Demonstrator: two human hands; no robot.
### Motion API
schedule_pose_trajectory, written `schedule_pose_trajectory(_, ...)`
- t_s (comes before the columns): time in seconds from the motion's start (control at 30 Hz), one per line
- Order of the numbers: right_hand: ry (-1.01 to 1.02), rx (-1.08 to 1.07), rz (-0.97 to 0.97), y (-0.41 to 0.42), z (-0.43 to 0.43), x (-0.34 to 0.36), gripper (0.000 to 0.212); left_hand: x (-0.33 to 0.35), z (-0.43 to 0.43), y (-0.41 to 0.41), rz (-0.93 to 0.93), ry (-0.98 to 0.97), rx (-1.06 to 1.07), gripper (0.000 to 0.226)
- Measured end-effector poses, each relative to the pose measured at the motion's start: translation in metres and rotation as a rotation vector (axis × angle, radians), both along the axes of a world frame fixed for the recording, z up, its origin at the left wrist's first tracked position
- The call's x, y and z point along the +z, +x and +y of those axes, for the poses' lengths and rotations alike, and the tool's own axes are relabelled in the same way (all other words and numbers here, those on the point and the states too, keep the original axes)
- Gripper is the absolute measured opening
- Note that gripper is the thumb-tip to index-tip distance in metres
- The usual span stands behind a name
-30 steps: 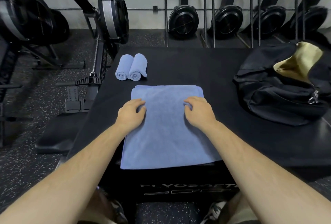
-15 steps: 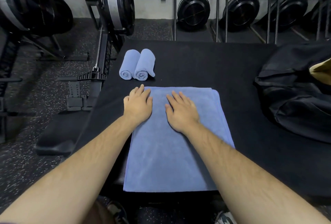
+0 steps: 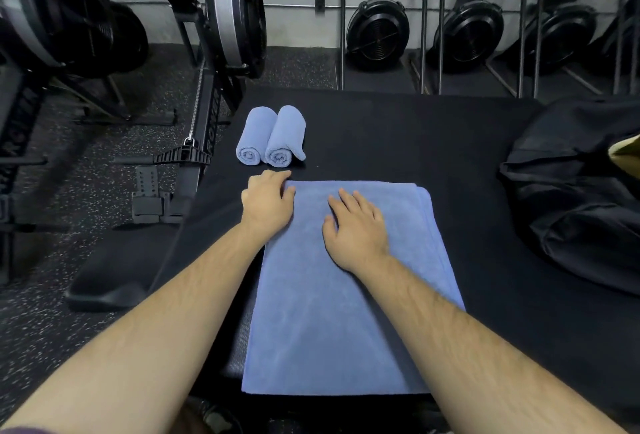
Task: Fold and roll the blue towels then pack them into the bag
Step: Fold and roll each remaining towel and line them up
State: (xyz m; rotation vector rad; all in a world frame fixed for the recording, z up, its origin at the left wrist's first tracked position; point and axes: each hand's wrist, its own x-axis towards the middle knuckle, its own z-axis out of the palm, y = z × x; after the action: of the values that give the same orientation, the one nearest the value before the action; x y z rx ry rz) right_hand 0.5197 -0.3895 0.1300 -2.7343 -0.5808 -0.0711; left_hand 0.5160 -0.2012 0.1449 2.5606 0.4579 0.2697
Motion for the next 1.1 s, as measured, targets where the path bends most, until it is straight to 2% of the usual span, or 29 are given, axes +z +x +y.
schedule_pose_trajectory(0.1,0.035,0.022,-0.064,0.004,0.013,0.007,0.039,-0.001,0.006,0.003,-0.012,-0.064,0.022,0.024)
schedule_pose_trajectory(0.2,0.232,0.130,-0.015,0.011,0.038,0.017,0.037,-0.003,0.005,-0.001,-0.138,-0.153,0.002,0.011)
schedule_pose_trajectory(0.3,0.453,0.129,0.014,0.022,0.059,0.021,0.027,-0.001,0.008,-0.004,-0.213,-0.347,-0.027,0.012)
schedule_pose_trajectory(0.4,0.550,0.103,0.045,0.033,0.068,0.014,0.018,-0.003,0.011,-0.006,-0.244,-0.517,-0.050,0.015)
schedule_pose_trajectory(0.5,0.568,0.084,0.037,0.036,0.070,0.002,0.012,-0.005,0.012,-0.006,-0.257,-0.601,-0.055,0.021)
schedule_pose_trajectory(0.7,0.586,0.074,0.084,0.038,0.068,0.002,0.015,-0.003,0.012,-0.006,-0.268,-0.702,-0.059,0.035)
schedule_pose_trajectory(0.83,0.595,0.077,0.048,0.035,0.068,0.000,0.002,-0.001,0.009,-0.008,-0.303,-0.760,-0.027,0.024)
schedule_pose_trajectory(0.93,0.652,0.022,0.052,0.035,0.067,0.002,0.009,0.002,0.007,-0.010,-0.342,-0.758,0.011,0.018)
schedule_pose_trajectory(1.1,0.674,-0.022,0.065,0.034,0.068,0.003,0.014,0.008,0.001,-0.016,-0.388,-0.788,-0.062,0.011)
